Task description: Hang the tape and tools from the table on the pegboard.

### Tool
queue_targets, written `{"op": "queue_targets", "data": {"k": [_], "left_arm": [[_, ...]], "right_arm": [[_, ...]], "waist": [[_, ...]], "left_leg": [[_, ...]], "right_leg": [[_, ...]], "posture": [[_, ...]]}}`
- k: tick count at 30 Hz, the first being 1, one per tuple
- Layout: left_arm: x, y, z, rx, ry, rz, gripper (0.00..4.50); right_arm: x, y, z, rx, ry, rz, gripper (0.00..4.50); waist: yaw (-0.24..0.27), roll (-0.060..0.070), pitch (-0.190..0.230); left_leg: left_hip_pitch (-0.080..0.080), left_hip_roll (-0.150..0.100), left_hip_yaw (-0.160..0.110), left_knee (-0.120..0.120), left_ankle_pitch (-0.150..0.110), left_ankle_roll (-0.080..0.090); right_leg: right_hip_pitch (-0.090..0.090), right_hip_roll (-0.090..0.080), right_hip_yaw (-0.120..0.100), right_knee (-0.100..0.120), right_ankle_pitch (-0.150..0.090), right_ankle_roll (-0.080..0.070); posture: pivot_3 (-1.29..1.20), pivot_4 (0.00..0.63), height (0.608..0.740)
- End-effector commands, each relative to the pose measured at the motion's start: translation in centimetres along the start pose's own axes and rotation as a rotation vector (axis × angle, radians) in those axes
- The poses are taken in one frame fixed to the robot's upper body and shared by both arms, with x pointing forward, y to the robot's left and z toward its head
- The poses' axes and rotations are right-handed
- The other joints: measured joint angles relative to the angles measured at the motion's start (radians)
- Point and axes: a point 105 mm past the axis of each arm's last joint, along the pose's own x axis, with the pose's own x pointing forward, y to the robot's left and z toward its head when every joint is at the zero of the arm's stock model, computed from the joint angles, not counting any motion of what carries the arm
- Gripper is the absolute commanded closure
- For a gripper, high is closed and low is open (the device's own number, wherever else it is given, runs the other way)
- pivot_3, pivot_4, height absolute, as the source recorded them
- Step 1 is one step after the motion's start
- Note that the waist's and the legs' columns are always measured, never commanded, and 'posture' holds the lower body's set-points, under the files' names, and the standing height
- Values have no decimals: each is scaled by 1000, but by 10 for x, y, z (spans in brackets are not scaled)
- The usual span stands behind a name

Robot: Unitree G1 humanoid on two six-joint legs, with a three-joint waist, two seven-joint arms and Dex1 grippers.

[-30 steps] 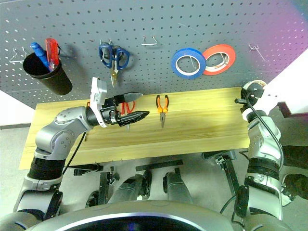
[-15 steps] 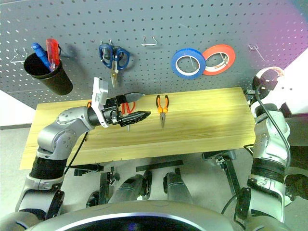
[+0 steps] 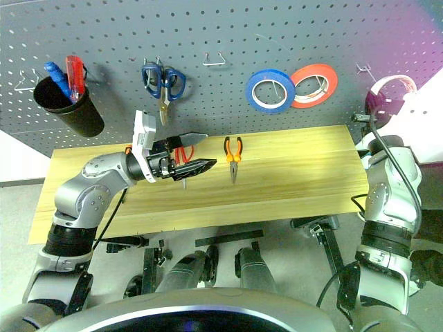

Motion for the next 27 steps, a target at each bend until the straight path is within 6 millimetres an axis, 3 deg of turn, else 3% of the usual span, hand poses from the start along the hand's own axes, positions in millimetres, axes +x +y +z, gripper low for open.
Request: {"op": "queue_targets", "data": {"k": [1, 15, 27], "left_arm": [[2, -5, 7, 25, -20, -17, 0], [-2, -7, 8, 25, -10, 5, 0], [-3, -10, 7, 27, -2, 21, 0]], "right_arm": [[10, 2, 17, -21, -54, 22, 4477], [42, -5, -3, -28, -18, 32, 4477], [63, 10, -14, -22, 18, 75, 4477]], "waist": [[0, 0, 0], [3, 0, 0], [4, 0, 0]], "left_leg": [[0, 0, 0, 0, 0, 0], [0, 0, 0, 1, 0, 1], [0, 0, 1, 2, 0, 1]], "right_leg": [[0, 0, 0, 0, 0, 0], [0, 0, 0, 0, 0, 0], [0, 0, 0, 1, 0, 0]], "posture": [[-208, 257, 740], [-157, 262, 740], [-127, 263, 740]]}}
